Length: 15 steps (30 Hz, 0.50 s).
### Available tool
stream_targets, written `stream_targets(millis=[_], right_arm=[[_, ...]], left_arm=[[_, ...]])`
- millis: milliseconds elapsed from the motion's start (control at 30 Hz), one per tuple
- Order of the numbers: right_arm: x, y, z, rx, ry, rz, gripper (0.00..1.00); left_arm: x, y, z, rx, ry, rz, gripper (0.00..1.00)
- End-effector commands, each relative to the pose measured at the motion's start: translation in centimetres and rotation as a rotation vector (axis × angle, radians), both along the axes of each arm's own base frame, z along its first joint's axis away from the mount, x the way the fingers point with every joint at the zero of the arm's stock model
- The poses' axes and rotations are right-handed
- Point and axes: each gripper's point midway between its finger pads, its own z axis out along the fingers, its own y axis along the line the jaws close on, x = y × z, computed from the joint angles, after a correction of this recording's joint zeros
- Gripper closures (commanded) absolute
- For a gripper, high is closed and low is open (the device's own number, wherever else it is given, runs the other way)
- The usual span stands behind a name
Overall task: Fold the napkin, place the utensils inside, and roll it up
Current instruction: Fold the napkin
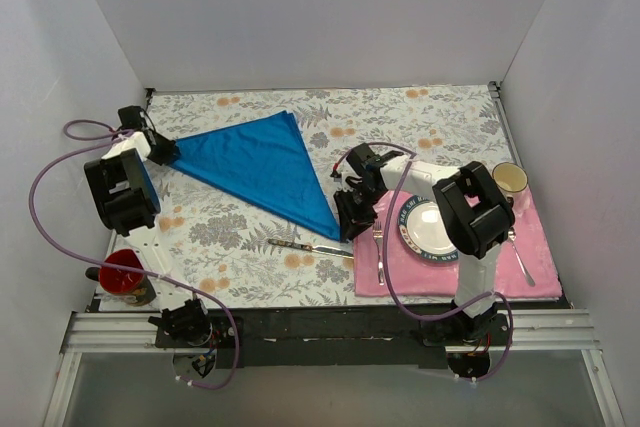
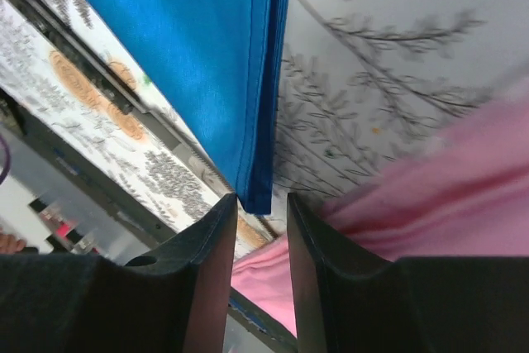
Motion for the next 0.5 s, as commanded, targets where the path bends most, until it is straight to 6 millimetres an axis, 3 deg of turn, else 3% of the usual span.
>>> stream_targets(millis=[0, 133, 267, 300, 400, 467], right_arm=[[-0.8, 1.3, -0.5, 0.022, 0.019, 0.025, 0.61], [0.0, 1.5, 0.8, 0.015, -0.011, 0.044, 0.61], [1.3, 1.5, 2.5, 0.0, -0.068, 0.055, 0.61], [1.6, 1.8, 3.0, 0.01, -0.083, 0.057, 0.61], [1.9, 2.0, 3.8, 0.018, -0.094, 0.058, 0.59], [2.4, 2.2, 4.3, 0.023, -0.113, 0.062, 0.58]], left_arm=[[-1.3, 2.4, -2.5, 0.03, 0.094, 0.04, 0.85], [0.1, 2.5, -0.9, 0.034, 0.053, 0.003, 0.84], [1.3, 0.6, 2.7, 0.025, -0.029, -0.067, 0.74], [1.4, 0.2, 4.5, 0.046, -0.06, -0.078, 0.72], [2.1, -2.9, 7.7, 0.069, -0.144, -0.142, 0.66], [2.9, -6.4, 9.1, 0.054, -0.211, -0.223, 0.61]])
